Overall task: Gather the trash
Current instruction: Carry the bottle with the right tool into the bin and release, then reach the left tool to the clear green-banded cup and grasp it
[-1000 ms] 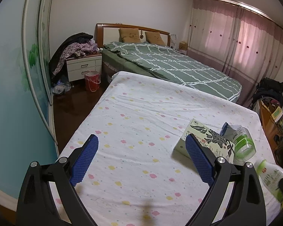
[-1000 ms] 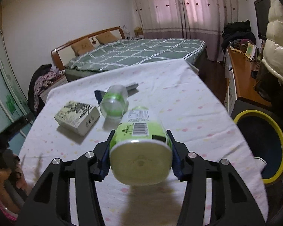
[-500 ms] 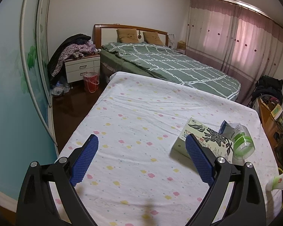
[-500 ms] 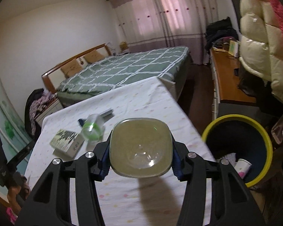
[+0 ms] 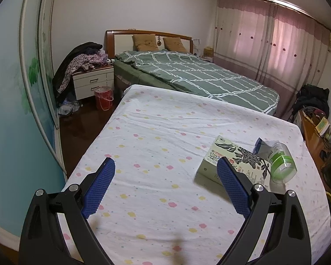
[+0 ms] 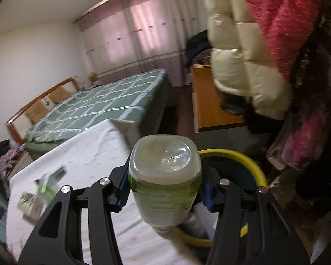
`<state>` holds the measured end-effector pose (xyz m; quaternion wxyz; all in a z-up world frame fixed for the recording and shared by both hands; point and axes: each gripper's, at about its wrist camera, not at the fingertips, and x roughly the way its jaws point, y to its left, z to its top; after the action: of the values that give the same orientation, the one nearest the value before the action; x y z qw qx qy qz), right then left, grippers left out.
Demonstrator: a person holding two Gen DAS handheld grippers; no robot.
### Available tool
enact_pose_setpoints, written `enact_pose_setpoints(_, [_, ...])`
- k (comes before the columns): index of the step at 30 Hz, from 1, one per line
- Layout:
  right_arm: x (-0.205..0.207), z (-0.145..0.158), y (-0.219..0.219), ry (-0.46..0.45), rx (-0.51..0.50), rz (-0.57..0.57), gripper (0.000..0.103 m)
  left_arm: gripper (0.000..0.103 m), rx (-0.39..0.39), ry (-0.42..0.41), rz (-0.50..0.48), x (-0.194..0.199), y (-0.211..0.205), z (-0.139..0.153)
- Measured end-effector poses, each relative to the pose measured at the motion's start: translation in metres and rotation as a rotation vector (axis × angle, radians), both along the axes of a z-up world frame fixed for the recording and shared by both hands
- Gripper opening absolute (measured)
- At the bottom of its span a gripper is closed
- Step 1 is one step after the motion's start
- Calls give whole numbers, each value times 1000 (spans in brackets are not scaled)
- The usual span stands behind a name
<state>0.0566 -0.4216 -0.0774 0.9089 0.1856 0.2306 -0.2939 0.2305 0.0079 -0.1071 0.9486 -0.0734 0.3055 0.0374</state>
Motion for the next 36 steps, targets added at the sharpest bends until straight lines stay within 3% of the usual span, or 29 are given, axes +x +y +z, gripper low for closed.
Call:
enact_pose_setpoints(5, [6, -18, -19, 64, 0, -69, 50, 92, 8, -14, -27, -2, -5, 2])
enact_pose_setpoints(7, [9, -26, -23, 94, 5, -81, 57, 92, 13, -17, -40, -2, -8, 2])
enact_pose_setpoints(8, [9, -29, -23, 90, 8, -85, 65, 92, 16, -17, -43, -2, -9, 2])
enact_pose_setpoints(9, [8, -31, -21, 89, 1, -88, 66, 92, 20, -18, -48, -2, -10, 2])
enact_pose_setpoints(20, [29, -58, 19, 145, -2, 45, 66, 92, 77, 2, -118, 0, -33, -3])
enact_pose_setpoints(29, [33, -57, 26, 146, -14, 58, 67, 92, 102, 44, -251, -1, -81, 5])
enact_pose_setpoints(36, [32, -57, 26, 133, -5, 78, 67, 92, 130, 61, -389, 12, -150, 15])
